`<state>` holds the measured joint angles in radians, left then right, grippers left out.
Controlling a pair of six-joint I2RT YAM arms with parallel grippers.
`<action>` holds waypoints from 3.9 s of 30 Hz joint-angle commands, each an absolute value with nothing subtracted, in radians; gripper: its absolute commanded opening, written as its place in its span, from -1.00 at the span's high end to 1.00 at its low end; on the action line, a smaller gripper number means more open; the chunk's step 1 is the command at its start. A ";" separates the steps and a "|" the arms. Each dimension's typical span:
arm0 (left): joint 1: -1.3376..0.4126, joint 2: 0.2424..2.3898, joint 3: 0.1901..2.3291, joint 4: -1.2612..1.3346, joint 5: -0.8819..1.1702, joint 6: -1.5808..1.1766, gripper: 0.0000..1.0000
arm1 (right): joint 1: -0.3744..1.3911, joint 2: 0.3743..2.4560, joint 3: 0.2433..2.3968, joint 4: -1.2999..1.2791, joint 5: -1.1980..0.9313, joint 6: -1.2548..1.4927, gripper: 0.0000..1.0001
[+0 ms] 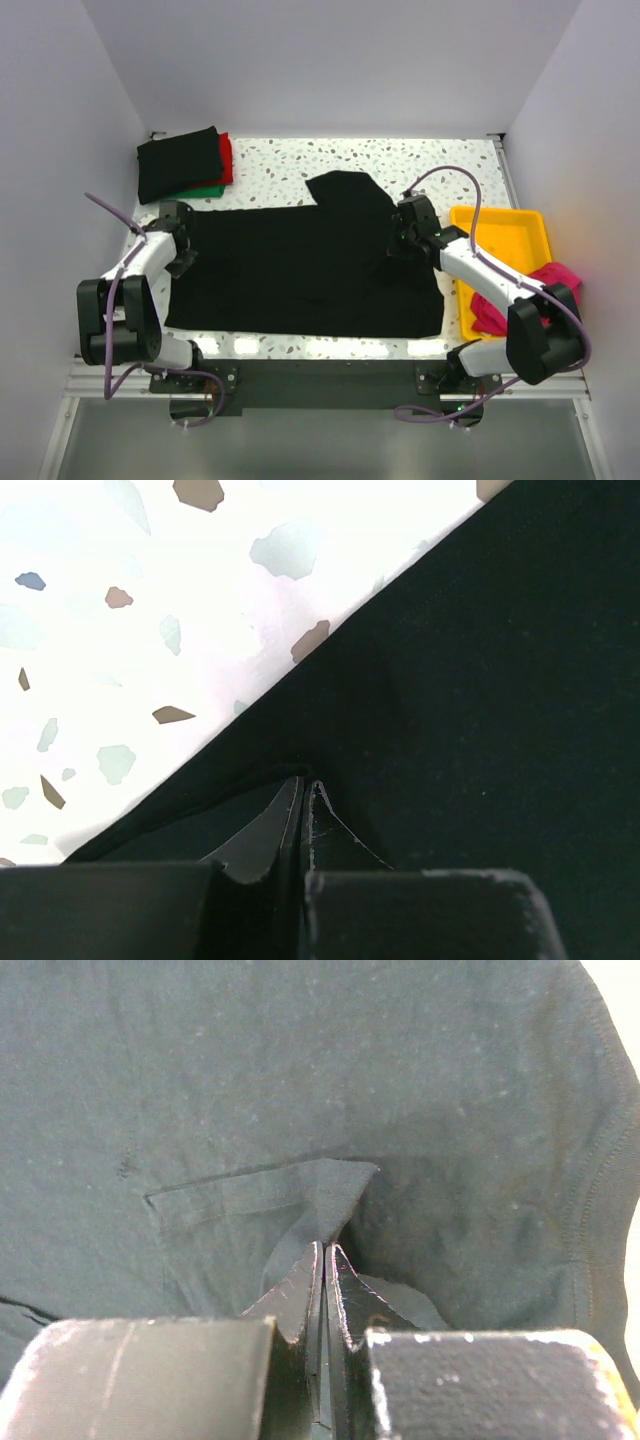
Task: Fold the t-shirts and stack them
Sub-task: Fold the tshirt
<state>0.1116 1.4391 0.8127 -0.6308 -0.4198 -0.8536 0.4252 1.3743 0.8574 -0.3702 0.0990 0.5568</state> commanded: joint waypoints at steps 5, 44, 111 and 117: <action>0.121 1.399 0.776 -0.611 -0.411 -0.845 1.00 | 0.425 1.293 0.861 -0.379 0.179 0.575 1.00; 0.141 1.292 0.821 -0.630 -0.430 -0.807 1.00 | 0.425 1.143 0.927 -0.477 0.391 0.583 1.00; 0.008 1.269 0.792 -0.399 0.185 -0.488 -0.43 | 0.638 1.660 1.226 -0.523 0.370 0.540 0.12; 0.008 1.252 0.758 -0.391 0.261 -0.449 -0.43 | 0.650 1.652 1.132 -0.528 0.367 0.598 0.14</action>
